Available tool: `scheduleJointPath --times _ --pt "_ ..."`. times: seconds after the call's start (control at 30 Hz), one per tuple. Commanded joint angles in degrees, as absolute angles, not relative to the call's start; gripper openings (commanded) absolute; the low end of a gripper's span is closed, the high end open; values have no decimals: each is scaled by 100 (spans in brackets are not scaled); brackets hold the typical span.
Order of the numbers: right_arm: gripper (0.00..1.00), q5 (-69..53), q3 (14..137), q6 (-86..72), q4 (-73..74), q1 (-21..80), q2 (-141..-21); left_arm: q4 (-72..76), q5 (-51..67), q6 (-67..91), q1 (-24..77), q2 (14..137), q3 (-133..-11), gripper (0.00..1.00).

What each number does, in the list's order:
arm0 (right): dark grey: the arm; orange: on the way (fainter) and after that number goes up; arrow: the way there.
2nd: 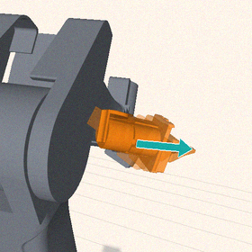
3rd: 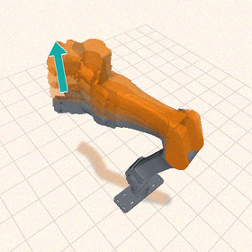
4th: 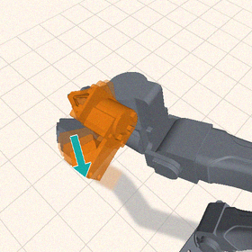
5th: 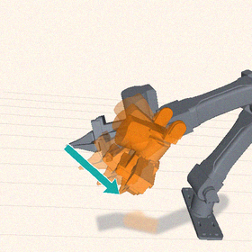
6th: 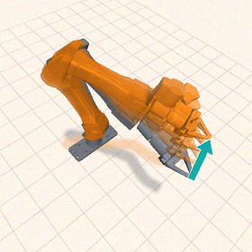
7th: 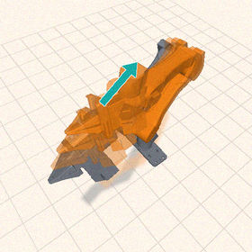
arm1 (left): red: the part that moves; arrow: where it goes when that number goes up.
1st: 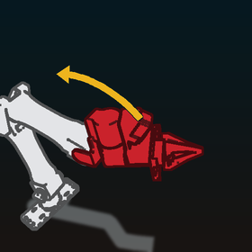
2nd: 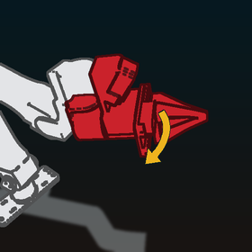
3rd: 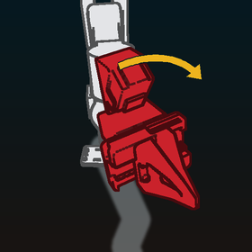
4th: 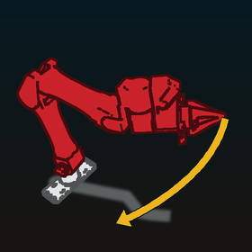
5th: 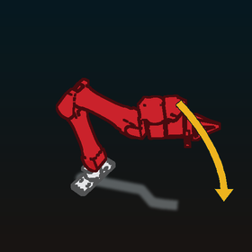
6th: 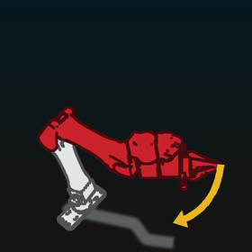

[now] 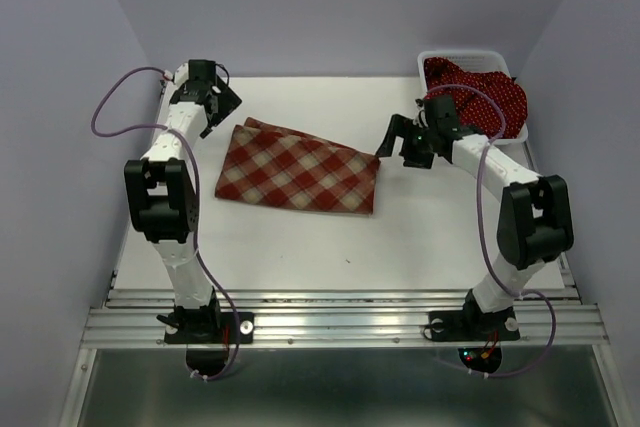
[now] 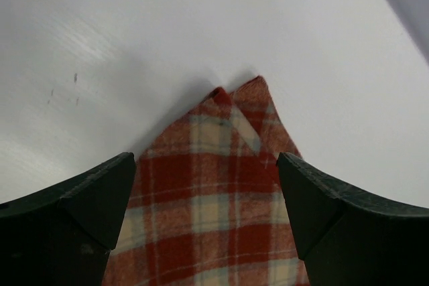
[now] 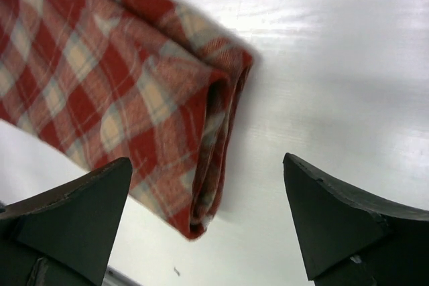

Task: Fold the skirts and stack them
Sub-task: Fold the skirt

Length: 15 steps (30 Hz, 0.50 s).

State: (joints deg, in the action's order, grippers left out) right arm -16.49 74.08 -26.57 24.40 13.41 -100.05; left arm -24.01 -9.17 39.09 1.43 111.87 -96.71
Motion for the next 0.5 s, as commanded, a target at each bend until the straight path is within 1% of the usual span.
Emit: scheduleJointPath --times 0.0,0.2,0.37,0.47 --pt "100 -2153 6760 -2391 2118 1327 -9273 -2427 -1108 3656 255 10145 -8898 99" --pt "100 -2048 6329 -2170 1996 2012 -8851 -2092 -1204 3437 378 9423 -7667 99" --pt "100 -1635 6108 -2513 1881 2241 -9026 -1969 -1240 3287 395 9343 -7111 99" --pt "100 -1363 6406 -2461 1969 2434 -9114 -1837 -1160 3226 457 9430 -7005 99"
